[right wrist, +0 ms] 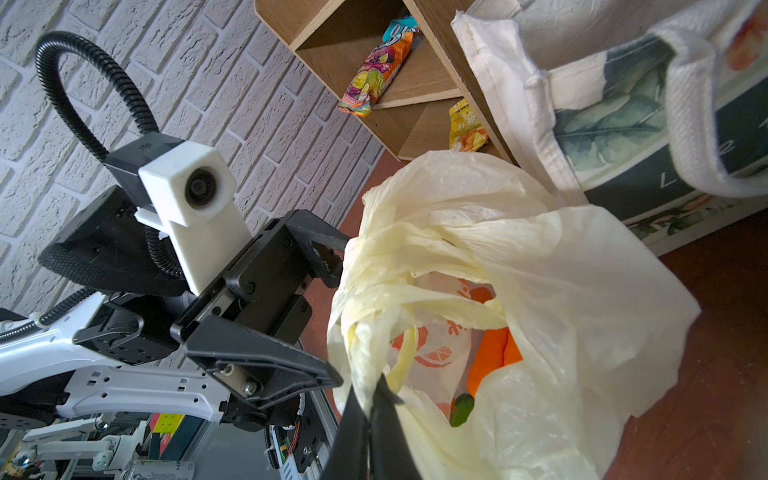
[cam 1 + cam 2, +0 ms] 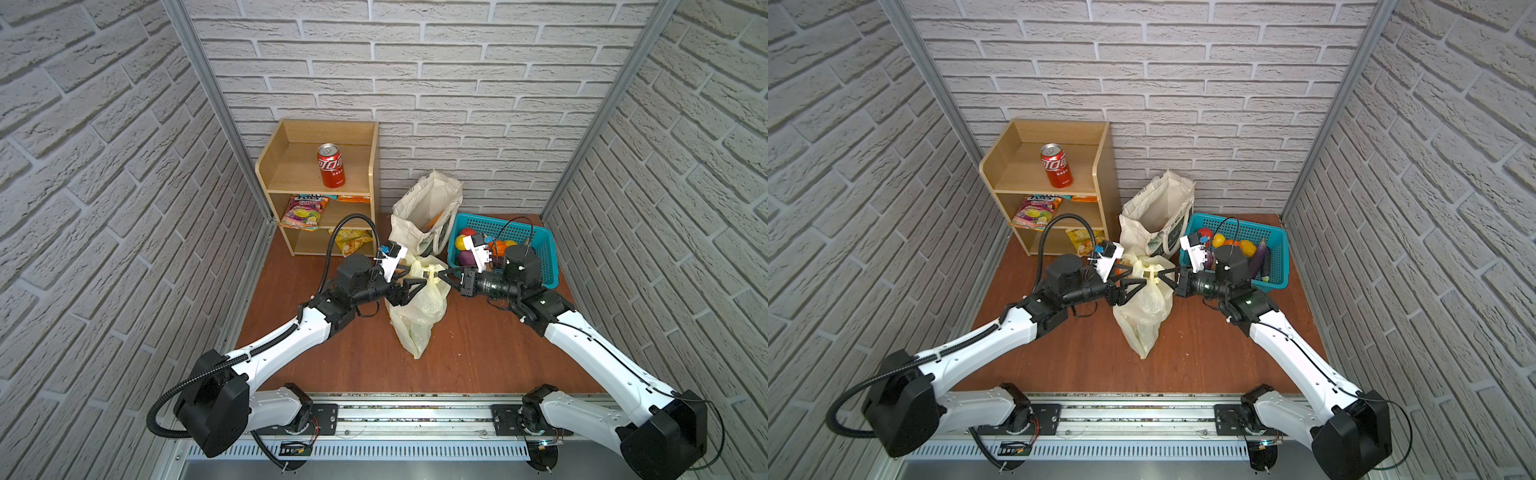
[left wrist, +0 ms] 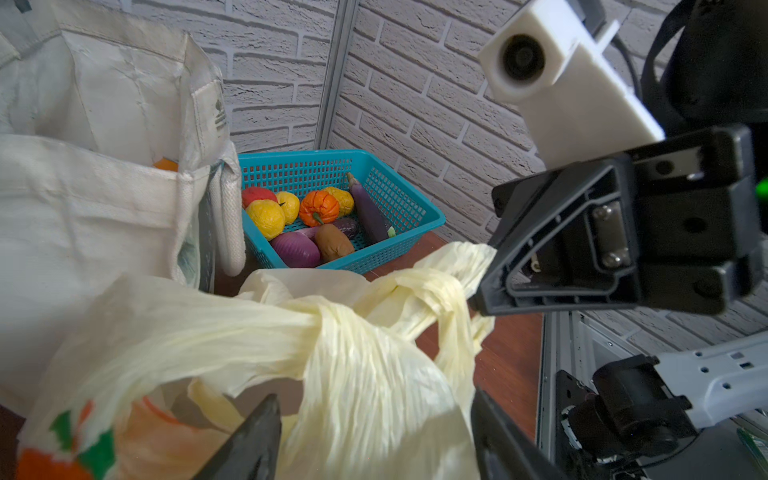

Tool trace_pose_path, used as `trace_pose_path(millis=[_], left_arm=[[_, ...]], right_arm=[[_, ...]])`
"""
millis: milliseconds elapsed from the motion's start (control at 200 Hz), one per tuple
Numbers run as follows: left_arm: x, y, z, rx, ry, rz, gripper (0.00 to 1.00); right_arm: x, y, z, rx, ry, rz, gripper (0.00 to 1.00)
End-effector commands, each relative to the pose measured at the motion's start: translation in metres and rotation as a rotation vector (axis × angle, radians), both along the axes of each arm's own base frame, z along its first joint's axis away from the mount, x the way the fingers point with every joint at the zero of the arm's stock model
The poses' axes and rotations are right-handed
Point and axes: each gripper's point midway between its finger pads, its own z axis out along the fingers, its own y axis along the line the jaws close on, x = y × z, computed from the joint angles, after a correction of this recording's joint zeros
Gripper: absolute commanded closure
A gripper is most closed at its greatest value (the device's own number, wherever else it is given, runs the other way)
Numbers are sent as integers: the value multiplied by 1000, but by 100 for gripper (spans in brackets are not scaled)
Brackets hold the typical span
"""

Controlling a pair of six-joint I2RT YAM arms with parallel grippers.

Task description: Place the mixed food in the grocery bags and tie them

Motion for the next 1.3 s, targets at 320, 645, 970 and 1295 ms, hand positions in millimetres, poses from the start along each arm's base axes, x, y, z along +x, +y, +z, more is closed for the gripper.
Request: trace_pose_path(millis=[320, 645, 970, 1295], left_arm=[[8, -6, 13, 0, -63, 16, 99], [11, -7, 3, 43, -59, 14, 98], [11, -7, 3, 53, -67, 9, 89], [9, -9, 2, 68, -68, -7, 86]], right_arm=[[-8, -1, -25, -66, 16, 3, 94], [-22, -21, 1, -194, -55, -23, 49], [25, 6, 21, -198, -43, -7, 37], [44, 46, -8, -217, 54, 48, 34]])
